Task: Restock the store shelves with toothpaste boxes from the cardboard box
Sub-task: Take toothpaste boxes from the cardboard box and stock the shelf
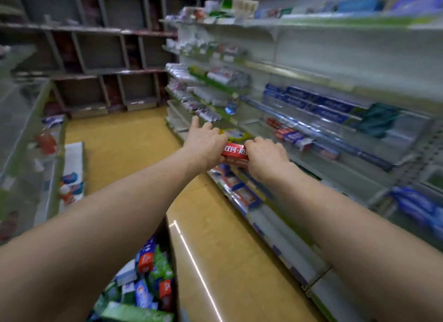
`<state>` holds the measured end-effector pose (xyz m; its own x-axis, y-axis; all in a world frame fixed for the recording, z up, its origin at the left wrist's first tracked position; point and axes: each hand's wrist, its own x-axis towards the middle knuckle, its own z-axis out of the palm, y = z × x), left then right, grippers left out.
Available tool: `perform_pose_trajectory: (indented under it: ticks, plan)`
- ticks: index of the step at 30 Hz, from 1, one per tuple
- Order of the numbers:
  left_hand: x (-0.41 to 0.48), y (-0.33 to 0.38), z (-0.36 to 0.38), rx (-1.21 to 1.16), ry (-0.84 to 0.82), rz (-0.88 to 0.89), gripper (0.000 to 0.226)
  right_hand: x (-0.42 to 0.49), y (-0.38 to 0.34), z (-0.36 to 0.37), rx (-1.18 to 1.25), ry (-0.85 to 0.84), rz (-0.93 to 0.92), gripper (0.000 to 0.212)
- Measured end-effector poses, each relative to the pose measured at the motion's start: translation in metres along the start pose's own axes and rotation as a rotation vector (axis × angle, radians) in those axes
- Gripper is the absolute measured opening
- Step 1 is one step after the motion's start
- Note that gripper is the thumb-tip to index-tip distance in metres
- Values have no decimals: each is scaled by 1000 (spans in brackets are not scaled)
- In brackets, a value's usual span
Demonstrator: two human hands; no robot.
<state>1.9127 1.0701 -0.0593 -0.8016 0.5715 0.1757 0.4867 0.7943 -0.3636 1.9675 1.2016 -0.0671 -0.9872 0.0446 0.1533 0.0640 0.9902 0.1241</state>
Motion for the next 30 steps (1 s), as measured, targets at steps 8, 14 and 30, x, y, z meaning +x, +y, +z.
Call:
perform_pose_trajectory:
  ticks: [8,14,30]
  plan:
    - [40,126,-101,-38,176,148,41,-77,147,-54,-76,83,185,36]
    - [52,221,-172,-67,287,242,42,-145,241,-84,-130,128,319,38]
    - [80,413,-293,-180,500,554,44,-276,414,-128,-226,167,627,30]
